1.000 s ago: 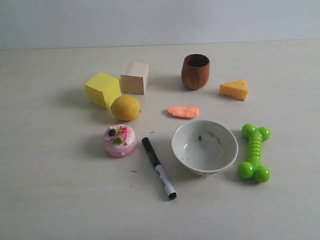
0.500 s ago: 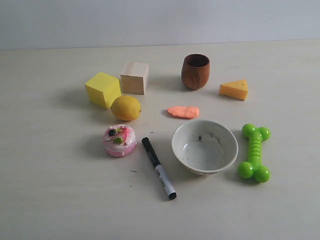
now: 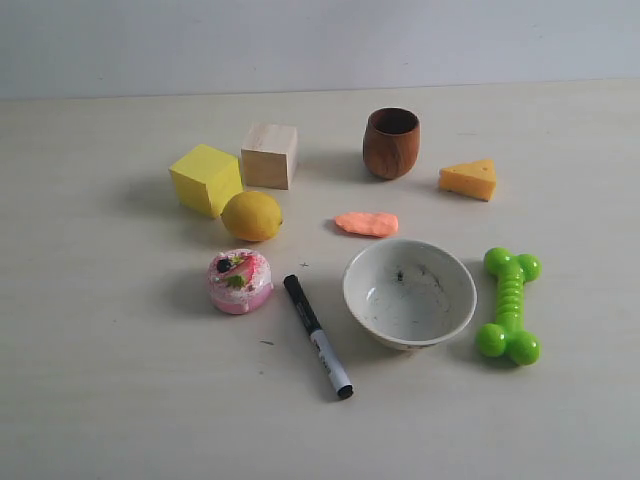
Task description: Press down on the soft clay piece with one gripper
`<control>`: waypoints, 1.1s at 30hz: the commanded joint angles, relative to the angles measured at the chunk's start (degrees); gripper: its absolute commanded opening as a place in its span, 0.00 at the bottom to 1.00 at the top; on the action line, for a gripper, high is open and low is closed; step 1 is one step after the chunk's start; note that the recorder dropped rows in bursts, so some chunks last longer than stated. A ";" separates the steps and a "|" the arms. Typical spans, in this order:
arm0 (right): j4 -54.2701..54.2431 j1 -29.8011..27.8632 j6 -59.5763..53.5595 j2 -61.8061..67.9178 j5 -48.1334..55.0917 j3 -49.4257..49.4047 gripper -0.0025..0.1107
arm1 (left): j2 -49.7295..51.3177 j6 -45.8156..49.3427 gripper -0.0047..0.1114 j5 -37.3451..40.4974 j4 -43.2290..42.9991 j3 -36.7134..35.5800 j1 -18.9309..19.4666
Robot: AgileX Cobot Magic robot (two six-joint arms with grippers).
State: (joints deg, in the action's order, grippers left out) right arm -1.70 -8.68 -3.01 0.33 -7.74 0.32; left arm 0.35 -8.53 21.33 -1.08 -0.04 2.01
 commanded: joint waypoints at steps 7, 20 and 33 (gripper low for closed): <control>0.17 0.00 2.51 -0.33 -20.22 -0.32 0.02 | -0.35 -0.29 0.04 -0.43 0.00 0.04 -0.32; 0.55 0.00 12.25 8.45 7.74 18.29 0.02 | -0.35 -0.29 0.04 -0.43 0.00 0.04 -0.32; -36.01 0.00 -16.99 29.68 31.78 41.51 0.02 | -0.35 -0.29 0.04 -0.43 0.00 0.04 -0.32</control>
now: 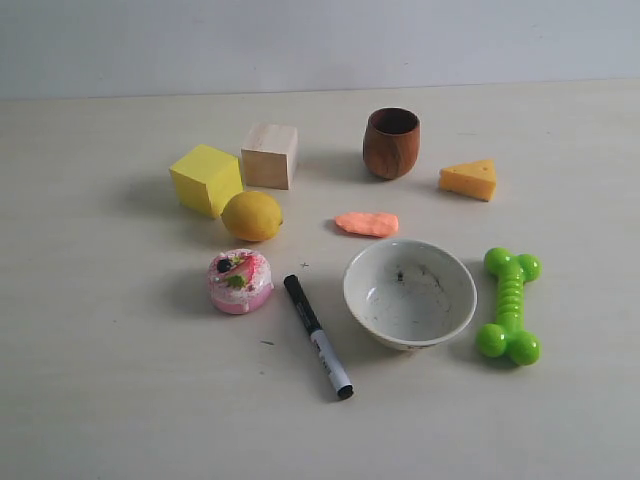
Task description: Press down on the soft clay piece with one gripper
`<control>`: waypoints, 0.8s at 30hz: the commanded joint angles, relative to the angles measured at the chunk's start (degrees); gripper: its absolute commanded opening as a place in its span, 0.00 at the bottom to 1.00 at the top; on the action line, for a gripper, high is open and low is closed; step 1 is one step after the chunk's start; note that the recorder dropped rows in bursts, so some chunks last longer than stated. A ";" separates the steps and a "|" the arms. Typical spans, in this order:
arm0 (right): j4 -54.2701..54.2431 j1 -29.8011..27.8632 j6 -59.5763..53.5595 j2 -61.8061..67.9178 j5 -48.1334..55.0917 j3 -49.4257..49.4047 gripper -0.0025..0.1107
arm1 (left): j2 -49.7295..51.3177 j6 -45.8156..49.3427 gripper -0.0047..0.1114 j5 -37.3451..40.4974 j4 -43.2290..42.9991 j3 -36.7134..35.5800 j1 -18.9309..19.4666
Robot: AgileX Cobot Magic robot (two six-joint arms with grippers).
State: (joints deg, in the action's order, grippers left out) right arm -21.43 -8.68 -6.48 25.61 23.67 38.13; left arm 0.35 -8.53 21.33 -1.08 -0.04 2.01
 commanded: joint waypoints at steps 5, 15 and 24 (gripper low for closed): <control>-30.25 0.00 -28.76 12.63 8.12 8.68 0.02 | -0.35 -0.29 0.04 -0.43 0.00 0.04 -0.32; -24.18 0.74 -20.51 34.66 25.50 24.03 0.02 | -0.35 -0.29 0.04 -0.43 0.00 0.04 -0.32; 8.85 22.32 8.29 55.39 36.11 37.43 0.02 | -0.35 -0.29 0.04 -0.43 0.00 0.04 -0.32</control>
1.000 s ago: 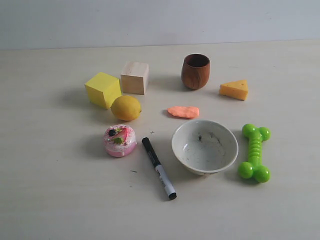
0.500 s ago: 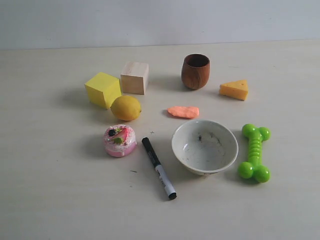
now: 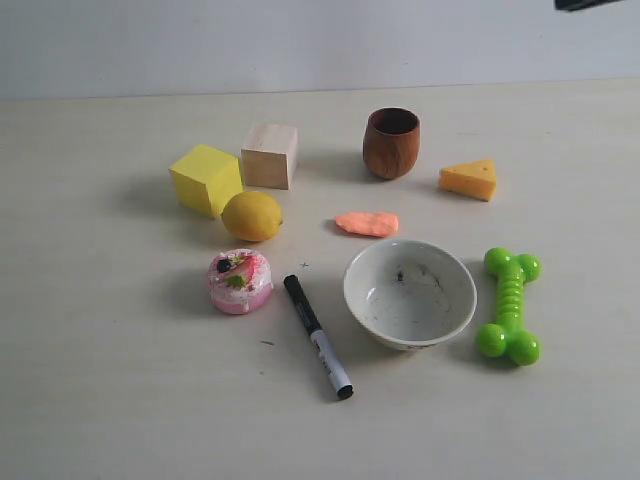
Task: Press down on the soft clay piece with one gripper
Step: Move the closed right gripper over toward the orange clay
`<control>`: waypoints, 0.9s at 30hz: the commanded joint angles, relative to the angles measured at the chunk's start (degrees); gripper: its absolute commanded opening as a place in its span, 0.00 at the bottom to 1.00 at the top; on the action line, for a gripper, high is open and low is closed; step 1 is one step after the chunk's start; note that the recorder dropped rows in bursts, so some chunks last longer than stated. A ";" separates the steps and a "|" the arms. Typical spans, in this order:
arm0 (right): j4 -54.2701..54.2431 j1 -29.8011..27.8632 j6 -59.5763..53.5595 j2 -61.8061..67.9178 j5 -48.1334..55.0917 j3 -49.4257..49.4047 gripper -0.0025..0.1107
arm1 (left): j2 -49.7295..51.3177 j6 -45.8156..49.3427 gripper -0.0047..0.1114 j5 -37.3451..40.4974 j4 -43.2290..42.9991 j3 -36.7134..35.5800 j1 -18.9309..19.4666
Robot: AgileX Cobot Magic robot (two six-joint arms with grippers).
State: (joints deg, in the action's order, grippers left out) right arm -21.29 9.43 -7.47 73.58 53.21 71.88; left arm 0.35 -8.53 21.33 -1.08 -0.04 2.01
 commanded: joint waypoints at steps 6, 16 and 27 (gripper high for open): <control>6.66 4.61 10.04 18.28 7.21 4.93 0.02 | -0.35 -0.29 0.04 -0.43 0.00 0.04 -0.32; 6.58 4.61 10.15 20.68 0.52 4.93 0.02 | -0.35 -0.29 0.04 -0.43 0.00 0.04 -0.32; 3.25 4.61 10.17 21.99 -2.85 4.93 0.02 | -0.35 -0.29 0.04 -0.43 0.00 0.04 -0.32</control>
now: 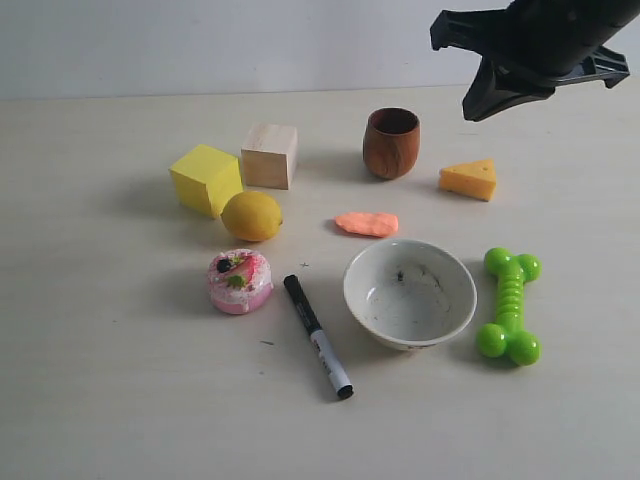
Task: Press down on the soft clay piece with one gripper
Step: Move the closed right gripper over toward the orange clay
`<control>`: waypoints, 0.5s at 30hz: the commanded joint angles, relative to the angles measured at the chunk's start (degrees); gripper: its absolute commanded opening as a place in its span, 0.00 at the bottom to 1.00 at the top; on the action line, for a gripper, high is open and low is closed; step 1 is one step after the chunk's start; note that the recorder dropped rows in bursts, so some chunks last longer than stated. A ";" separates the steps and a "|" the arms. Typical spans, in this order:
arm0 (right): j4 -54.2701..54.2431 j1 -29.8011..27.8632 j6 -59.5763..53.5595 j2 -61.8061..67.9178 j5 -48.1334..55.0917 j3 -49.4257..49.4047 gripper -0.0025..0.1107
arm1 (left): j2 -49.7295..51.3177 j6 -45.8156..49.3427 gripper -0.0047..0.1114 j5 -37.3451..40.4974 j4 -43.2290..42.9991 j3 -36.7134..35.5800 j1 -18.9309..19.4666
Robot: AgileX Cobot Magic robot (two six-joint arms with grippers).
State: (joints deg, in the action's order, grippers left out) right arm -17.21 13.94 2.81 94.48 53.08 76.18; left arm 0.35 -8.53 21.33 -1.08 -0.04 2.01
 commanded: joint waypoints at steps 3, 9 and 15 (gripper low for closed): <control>-1.43 0.10 0.11 2.30 -3.17 0.73 0.02 | -0.35 -0.29 0.04 -0.43 0.00 0.04 -0.32; -7.27 0.10 -0.38 5.85 -4.38 0.87 0.02 | -0.35 -0.29 0.04 -0.43 0.00 0.04 -0.32; -9.59 1.08 -7.26 10.80 0.78 6.74 0.02 | -0.35 -0.29 0.04 -0.43 0.00 0.04 -0.32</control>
State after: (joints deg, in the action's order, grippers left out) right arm -27.30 14.16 -3.03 104.38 51.81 80.19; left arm 0.35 -8.53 21.33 -1.08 -0.04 2.01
